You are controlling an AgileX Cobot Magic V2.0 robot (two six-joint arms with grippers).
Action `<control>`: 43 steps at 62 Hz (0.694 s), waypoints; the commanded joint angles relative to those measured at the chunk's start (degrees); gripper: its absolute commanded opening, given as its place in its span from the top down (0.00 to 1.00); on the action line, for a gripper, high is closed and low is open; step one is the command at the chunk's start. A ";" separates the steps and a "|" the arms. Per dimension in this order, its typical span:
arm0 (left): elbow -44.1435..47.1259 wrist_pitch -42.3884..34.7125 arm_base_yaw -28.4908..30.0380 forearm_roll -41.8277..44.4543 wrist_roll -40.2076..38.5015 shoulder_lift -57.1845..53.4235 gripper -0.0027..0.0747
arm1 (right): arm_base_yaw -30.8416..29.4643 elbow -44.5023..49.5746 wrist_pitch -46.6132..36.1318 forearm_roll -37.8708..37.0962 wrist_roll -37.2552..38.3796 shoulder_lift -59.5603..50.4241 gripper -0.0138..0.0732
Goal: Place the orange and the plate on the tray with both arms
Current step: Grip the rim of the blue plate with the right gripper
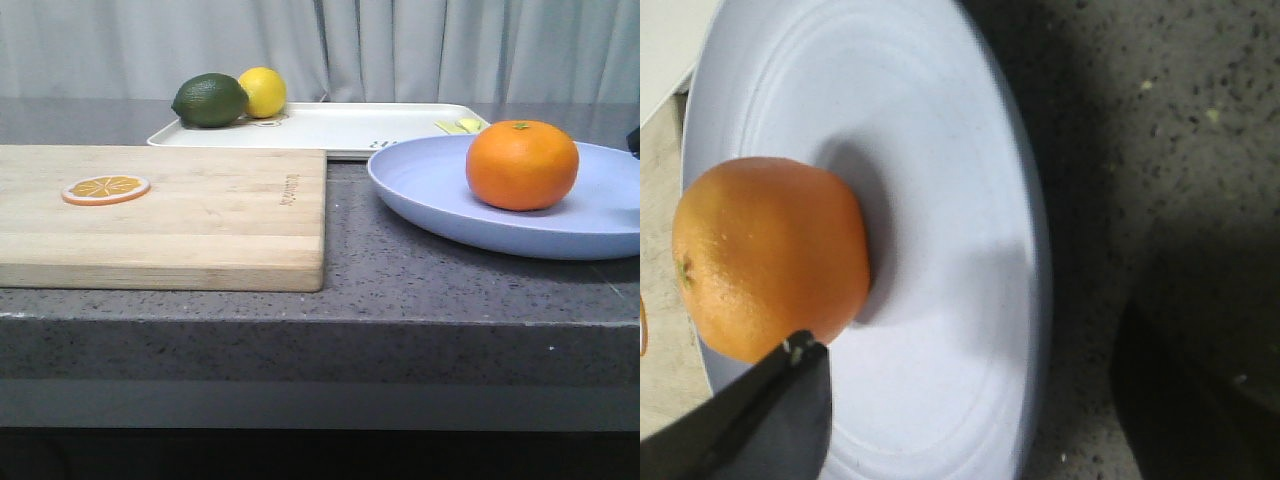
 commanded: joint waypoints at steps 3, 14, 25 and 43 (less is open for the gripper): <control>-1.42 -4.72 0.11 -0.73 0.05 0.46 0.21 | 0.02 -1.23 0.86 3.99 -0.74 -0.64 0.36; -1.42 -4.85 0.11 -0.73 0.05 0.46 0.21 | 0.02 -1.23 0.48 3.99 -0.74 0.13 0.55; -1.42 -5.07 0.11 -0.73 0.05 0.46 0.21 | 0.02 -1.23 0.07 3.99 -0.74 1.08 0.64; -1.42 -5.28 0.11 -0.73 0.05 0.46 0.21 | 0.02 -1.23 -0.63 3.99 -0.74 1.34 0.84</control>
